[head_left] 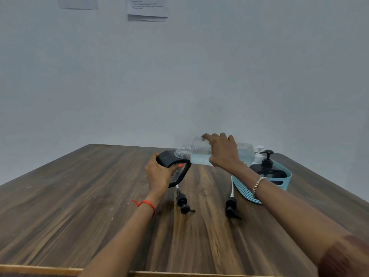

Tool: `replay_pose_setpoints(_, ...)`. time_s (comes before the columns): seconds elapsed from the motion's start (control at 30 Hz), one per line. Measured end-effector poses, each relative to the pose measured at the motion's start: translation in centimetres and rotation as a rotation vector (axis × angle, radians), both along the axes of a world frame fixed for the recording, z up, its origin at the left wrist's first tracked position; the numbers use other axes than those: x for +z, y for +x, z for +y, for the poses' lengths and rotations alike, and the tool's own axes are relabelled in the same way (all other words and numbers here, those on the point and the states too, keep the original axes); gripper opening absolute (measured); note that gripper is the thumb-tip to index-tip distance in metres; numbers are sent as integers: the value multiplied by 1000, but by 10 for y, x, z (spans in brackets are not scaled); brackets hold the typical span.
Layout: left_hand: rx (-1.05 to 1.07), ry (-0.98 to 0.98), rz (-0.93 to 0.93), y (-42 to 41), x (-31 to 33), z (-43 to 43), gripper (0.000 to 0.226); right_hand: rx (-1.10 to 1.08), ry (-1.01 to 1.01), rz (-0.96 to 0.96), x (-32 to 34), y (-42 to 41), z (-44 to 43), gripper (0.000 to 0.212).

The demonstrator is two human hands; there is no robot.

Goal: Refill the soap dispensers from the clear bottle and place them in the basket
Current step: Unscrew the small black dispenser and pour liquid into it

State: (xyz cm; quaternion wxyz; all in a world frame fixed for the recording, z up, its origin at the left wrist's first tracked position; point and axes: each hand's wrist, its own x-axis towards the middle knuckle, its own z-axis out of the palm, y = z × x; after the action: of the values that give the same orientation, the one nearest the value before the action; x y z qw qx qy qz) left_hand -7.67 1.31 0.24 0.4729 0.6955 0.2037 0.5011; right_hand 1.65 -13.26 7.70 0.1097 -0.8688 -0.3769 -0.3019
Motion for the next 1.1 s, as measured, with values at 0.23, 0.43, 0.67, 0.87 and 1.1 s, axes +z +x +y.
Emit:
replay_pose_setpoints(0.23,-7,-2,-2,0,1,-2,59,0,-3,2,1,0,-1,65)
replay_pose_setpoints(0.43,-8,-8,-3,2,-1,-1,59,-5,-8,-8,1,-1,-3,64)
replay_pose_setpoints(0.67,-10,-17,-9,1,-2,0,56,-7,-13,-6,2,-3,-2,65)
replay_pose_setpoints(0.87,-5,-20,-10,1,-2,0,56,-5,-17,-17,3,-4,-2,66)
replay_pose_setpoints(1.1,-9,-30,-22,0,-3,1,57,2,-26,-19,3,-5,-1,66)
